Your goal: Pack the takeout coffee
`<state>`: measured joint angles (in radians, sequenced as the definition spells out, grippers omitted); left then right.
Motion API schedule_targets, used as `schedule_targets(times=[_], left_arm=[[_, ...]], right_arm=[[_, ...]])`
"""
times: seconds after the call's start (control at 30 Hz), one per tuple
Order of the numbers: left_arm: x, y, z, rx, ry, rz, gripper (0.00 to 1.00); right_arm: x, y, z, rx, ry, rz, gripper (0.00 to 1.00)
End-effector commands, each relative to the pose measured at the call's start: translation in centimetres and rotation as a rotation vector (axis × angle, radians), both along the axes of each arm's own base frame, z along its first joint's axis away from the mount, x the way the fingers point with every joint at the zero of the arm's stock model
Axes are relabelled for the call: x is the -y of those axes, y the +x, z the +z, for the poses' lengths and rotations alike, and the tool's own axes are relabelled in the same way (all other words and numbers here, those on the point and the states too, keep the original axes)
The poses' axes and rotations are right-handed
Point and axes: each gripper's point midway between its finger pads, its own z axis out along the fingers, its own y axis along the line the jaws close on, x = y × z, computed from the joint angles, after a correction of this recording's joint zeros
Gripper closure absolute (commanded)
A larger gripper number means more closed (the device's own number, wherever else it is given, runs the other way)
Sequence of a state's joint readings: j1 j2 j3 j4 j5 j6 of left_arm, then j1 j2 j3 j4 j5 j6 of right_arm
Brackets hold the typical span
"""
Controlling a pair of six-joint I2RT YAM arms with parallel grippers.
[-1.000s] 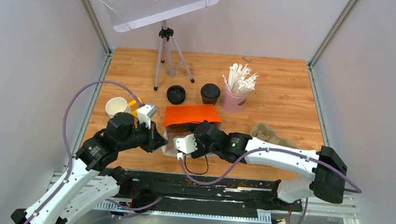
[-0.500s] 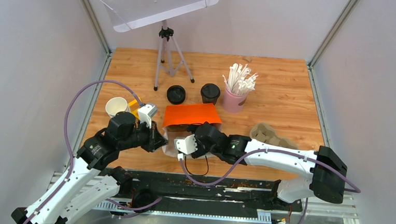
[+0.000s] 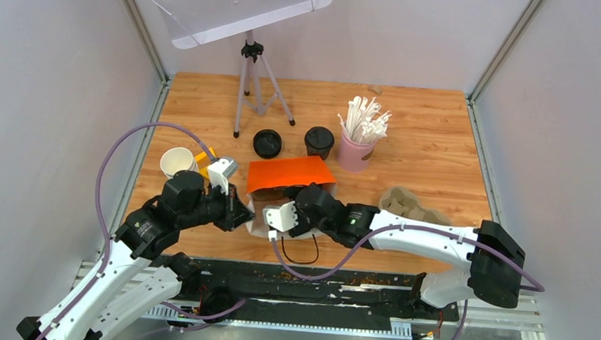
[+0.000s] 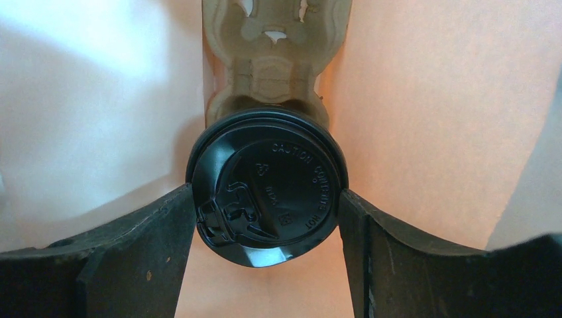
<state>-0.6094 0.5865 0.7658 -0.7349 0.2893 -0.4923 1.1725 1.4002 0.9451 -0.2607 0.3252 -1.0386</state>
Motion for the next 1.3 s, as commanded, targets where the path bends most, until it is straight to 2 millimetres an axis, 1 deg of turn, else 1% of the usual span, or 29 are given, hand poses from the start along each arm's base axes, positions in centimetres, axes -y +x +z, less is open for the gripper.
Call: schedule_targets(times=[0.0,0.2,0.4,0.63,0.8,0.97,1.2,1.27], left_arm=[[0.6,0.0,1.1,0.022,-0.046,-0.017,1.0],[0.5,0.1,1.3,0.028,-0.049,-0.007,1.0],[0.6,-0.1,1.1,0.014,-0.058,-0.008,1.0],[0.9,-0.2,0.9,0.008,-0.069,-0.022,1.0],[0.9,-0.2,0.8,0.007,-0.054,-0.028,1.0],[0.8,-0.3,0.7,0.003,-0.055,-0.021,1.0],[0.7,-0.3,0.5,-0.002,-0.065,-0.011,1.0],[0.7,-0.3,0.5,-0.002,-0.064,-0.011,1.0]], right_arm=[[-0.3,0.5,-0.5,0.003,0.002,-0.001,0.28],[-0.4,0.7,-0.2,-0.009,0.001,0.004,0.28],[-0.5,0.9,-0.6,-0.015,-0.005,0.013,0.28],[-0.7,1.0,-0.2,-0.007,0.006,0.021,0.27],[-0.8,1.4,-0.2,0.008,0.005,0.028,0.27],[-0.6,1.7,-0.7,0.007,-0.011,0.027,0.27],[-0.9,1.9,-0.7,0.001,0.003,0.036,0.27],[-0.9,2.0,-0.9,-0.002,-0.001,0.036,0.27]])
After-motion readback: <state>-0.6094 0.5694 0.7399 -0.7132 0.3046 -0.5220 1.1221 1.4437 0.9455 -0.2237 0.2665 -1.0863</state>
